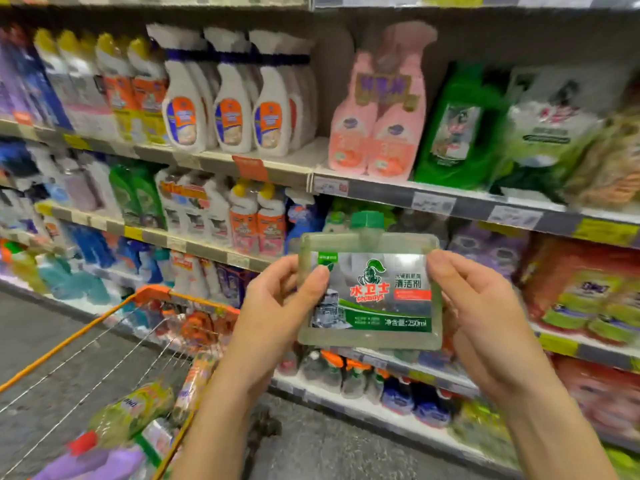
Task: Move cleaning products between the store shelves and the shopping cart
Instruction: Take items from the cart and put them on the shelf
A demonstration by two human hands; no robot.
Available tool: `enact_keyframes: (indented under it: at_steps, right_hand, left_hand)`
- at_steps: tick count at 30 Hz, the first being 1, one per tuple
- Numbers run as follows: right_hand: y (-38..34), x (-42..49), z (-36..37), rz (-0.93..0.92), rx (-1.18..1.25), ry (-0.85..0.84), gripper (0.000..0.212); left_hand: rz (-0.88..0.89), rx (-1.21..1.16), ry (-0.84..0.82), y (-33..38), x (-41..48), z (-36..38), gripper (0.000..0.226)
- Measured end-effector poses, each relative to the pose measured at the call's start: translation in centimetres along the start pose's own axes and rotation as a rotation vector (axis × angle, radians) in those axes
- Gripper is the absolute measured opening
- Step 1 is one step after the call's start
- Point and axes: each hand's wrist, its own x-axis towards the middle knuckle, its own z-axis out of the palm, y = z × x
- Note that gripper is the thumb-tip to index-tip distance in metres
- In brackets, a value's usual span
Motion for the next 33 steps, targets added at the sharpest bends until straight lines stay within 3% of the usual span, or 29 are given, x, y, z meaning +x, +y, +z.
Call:
enact_keyframes:
  at_steps: [6,16,24,33]
  right_hand:
    - [-3.9,-1.9,-9.5,-0.132,-0.027,0.148,0.033]
    - [-9.7,-2.4,-25.4,-0.273,-0.028,0.198,0.03]
    - [-15.1,0.3,-31.1,-0.399,-0.052,0.131,0.03]
    - [-17.4,8.0,-34.6,-0.522,-0.127,0.163,0.033]
  left_hand:
    - [0.079,0.029,-0.14,1.7,1.7,10.3,0.021]
    - [0.249,0.051,-0.229,4.4,3.0,27.4,0.024]
    - [0.404,0.099,-0.174,7.7,5.9,34.6,0.028]
    - [0.524,0.13,-0.21,9.7,14.6,39.2,0.027]
